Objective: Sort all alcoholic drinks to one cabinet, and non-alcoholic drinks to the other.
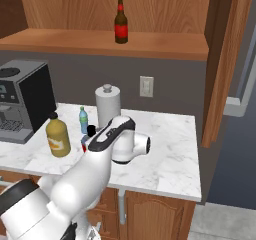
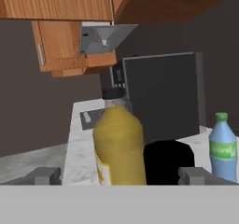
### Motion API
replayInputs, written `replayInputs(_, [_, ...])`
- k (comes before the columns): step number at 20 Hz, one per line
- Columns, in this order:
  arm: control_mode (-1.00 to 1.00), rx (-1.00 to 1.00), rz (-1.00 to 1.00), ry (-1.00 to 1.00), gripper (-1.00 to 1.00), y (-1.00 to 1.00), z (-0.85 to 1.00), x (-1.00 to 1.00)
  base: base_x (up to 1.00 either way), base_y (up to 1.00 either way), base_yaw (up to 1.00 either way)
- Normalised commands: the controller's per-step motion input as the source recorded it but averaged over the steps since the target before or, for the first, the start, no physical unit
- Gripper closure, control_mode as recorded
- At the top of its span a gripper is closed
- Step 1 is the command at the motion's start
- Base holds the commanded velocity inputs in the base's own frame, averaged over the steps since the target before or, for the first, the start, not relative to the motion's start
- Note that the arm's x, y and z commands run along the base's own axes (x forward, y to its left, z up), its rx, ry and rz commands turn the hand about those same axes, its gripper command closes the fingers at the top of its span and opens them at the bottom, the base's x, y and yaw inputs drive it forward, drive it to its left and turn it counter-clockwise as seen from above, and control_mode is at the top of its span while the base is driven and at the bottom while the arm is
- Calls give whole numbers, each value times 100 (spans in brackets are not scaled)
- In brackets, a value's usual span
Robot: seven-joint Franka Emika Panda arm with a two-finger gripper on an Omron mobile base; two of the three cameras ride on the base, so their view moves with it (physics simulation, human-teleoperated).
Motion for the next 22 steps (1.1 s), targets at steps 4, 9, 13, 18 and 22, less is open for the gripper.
replayInputs(4, [-100, 0, 0, 0, -100, 1, -19, 33, 0, 0, 0])
replayInputs(9, [-100, 0, 0, 0, -100, 0, -16, 35, 0, 0, 0])
replayInputs(13, [-100, 0, 0, 0, -100, 0, -18, 34, 0, 0, 0])
replayInputs(18, [-100, 0, 0, 0, -100, 1, -23, 22, 0, 0, 0])
replayInputs(22, [-100, 0, 0, 0, -100, 13, -28, 9, 0, 0, 0])
